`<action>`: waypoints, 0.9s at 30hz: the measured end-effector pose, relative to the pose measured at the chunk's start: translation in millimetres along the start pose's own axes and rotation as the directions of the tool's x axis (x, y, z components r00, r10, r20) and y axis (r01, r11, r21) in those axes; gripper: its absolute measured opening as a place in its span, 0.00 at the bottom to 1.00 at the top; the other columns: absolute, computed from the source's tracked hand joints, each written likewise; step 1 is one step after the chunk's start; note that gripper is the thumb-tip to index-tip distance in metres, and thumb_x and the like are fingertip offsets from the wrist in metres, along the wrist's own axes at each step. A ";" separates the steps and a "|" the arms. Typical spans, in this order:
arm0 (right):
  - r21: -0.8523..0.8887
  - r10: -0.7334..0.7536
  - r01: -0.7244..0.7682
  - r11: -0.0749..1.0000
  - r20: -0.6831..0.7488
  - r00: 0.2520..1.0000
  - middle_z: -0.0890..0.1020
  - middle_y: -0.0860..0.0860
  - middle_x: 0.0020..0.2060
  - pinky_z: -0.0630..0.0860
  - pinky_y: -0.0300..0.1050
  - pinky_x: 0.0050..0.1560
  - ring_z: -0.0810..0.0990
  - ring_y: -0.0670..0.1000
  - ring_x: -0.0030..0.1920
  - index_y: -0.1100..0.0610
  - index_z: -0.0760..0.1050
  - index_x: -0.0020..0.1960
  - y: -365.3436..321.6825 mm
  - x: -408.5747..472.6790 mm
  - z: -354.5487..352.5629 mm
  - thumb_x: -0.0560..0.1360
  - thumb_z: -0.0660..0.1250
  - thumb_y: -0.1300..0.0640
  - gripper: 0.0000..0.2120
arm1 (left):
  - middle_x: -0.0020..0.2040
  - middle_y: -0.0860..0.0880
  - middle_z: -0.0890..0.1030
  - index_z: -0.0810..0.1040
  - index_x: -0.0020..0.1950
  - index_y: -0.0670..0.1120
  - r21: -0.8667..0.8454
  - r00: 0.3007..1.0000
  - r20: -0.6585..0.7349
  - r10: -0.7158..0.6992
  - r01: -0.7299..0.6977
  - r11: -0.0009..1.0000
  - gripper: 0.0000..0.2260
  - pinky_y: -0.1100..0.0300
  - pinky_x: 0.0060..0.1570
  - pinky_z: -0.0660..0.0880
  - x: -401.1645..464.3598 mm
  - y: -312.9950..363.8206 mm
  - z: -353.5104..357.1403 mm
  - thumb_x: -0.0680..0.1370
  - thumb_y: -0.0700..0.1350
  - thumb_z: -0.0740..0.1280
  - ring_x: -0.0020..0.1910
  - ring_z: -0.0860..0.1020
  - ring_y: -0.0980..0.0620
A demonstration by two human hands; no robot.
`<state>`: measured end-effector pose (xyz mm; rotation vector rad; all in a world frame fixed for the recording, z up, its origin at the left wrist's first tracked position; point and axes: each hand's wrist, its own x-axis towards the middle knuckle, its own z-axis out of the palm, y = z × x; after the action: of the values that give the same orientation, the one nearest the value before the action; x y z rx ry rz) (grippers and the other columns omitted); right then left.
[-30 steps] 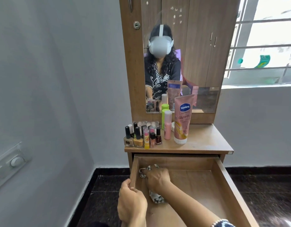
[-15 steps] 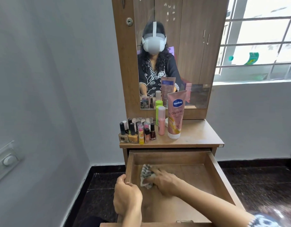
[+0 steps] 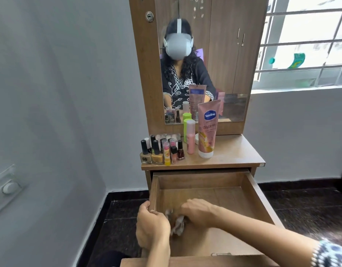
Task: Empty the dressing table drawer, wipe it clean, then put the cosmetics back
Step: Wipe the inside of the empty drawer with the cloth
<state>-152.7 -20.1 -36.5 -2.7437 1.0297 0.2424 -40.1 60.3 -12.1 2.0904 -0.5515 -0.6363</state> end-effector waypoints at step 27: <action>-0.059 0.187 -0.183 0.981 0.068 0.980 0.59 0.58 0.70 0.73 0.53 0.57 0.69 0.61 0.63 0.59 0.69 0.68 -36.4 27.1 0.5 0.76 0.62 0.63 0.20 | 0.57 0.52 0.81 0.80 0.58 0.50 -0.192 0.998 -0.043 -0.040 0.031 0.981 0.14 0.52 0.56 0.74 6.7 -6.5 1.3 0.77 0.38 0.62 0.56 0.79 0.47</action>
<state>-108.4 -10.3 -38.3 -2.6626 1.2767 0.4010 -34.8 59.1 -19.7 1.9325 -0.4103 -0.6339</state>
